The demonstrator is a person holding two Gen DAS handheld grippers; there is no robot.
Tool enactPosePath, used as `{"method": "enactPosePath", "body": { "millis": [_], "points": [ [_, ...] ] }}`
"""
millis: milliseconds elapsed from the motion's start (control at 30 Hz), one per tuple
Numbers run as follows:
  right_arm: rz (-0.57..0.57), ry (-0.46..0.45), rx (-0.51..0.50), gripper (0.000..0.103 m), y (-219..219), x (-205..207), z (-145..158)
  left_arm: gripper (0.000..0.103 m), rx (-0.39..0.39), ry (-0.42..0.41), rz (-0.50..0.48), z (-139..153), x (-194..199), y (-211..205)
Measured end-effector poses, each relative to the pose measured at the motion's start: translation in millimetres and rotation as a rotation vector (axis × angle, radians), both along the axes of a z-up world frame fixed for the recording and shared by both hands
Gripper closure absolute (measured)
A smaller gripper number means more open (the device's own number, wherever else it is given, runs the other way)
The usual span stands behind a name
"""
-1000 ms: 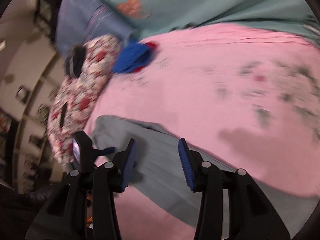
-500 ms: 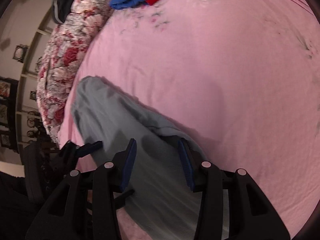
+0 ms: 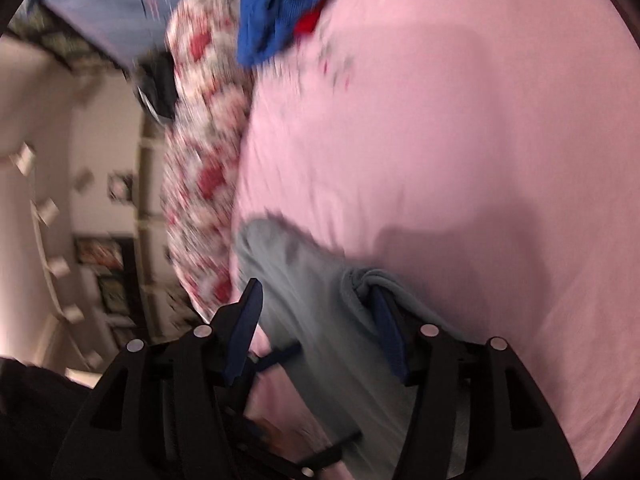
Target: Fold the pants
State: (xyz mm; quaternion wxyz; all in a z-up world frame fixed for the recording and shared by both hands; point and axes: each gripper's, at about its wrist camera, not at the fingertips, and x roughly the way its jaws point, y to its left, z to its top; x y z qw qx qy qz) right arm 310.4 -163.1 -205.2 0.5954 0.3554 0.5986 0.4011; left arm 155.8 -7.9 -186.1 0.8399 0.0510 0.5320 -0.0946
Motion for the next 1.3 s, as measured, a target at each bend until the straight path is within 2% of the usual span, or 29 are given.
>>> {"method": "enactPosePath", "body": {
  "millis": [100,200,233,300,333,400,533,567,600,633,700,833,867,900,967,1000,1033,1100,1167,1267,1300],
  "points": [
    [-0.081,-0.066,-0.005,0.046,-19.9,4.3,14.4,0.002,0.001,0.002,0.001,-0.6,2.1,1.2],
    [0.023,-0.064,-0.118,0.046,-11.7,-0.3,19.1,0.002,0.003,0.004,0.005,-1.1,4.4,1.5],
    [0.051,-0.1,-0.174,0.046,-9.5,-1.6,24.3,0.002,0.004,0.004,0.006,-1.3,4.5,1.5],
    [0.114,-0.256,-0.363,0.047,4.2,-6.0,39.4,0.002,0.004,0.004,0.006,-1.4,4.9,1.7],
    [0.139,-0.314,-0.419,0.049,11.2,-7.4,44.4,0.002,0.004,0.005,0.006,-1.5,5.0,1.8],
    [0.187,-0.396,-0.494,0.057,27.8,-8.4,50.0,0.002,0.005,0.005,0.006,-1.5,5.3,2.0],
    [0.372,-0.534,-0.657,0.067,66.4,-15.8,40.8,0.002,0.005,0.01,0.004,-2.3,6.0,2.2],
    [0.413,-0.548,-0.682,0.08,73.8,-16.7,38.9,0.002,0.004,0.011,0.004,-2.9,6.3,2.2],
    [0.429,-0.558,-0.701,0.089,76.7,-15.9,39.8,0.002,0.004,0.008,0.004,-2.5,6.3,2.4],
    [0.43,-0.571,-0.714,0.093,77.8,-14.5,43.5,0.002,0.004,0.007,0.004,-2.1,6.3,2.6],
    [0.394,-0.628,-0.768,0.096,77.8,-13.2,49.2,0.002,0.004,0.005,0.003,-1.7,5.7,2.2],
    [0.323,-0.655,-0.792,0.092,76.8,-21.7,39.2,0.002,0.005,0.002,0.001,-3.2,4.2,1.2],
    [0.295,-0.623,-0.785,0.085,72.7,-20.0,40.3,0.002,0.006,0.002,-0.005,-2.6,4.3,1.1],
    [0.263,-0.584,-0.785,0.071,67.6,-17.9,42.8,0.002,0.009,0.009,-0.021,-0.6,5.0,0.9],
    [0.144,-0.564,-0.744,0.068,44.3,-21.2,60.3,0.004,0.007,0.024,-0.094,7.8,6.9,2.7],
    [0.099,-0.571,-0.713,0.068,38.0,-28.1,69.6,0.005,0.019,-0.011,-0.121,17.0,5.8,7.8],
    [0.065,-0.575,-0.689,0.068,30.8,-37.3,78.1,0.005,0.065,-0.088,-0.124,30.1,4.1,17.8],
    [0.034,-0.567,-0.644,0.068,22.6,-56.9,87.7,0.005,0.115,-0.144,-0.105,38.9,9.5,38.0],
    [0.017,-0.553,-0.618,0.068,14.1,-84.8,90.2,0.005,0.116,-0.118,-0.049,33.2,26.5,69.2],
    [0.001,-0.503,-0.626,0.068,7.4,-118.7,78.4,0.005,0.1,-0.028,0.058,7.2,52.9,118.9],
    [-0.005,-0.478,-0.637,0.068,3.1,-128.2,72.7,0.004,0.068,-0.01,0.063,2.7,56.2,127.6]
  ]
}}
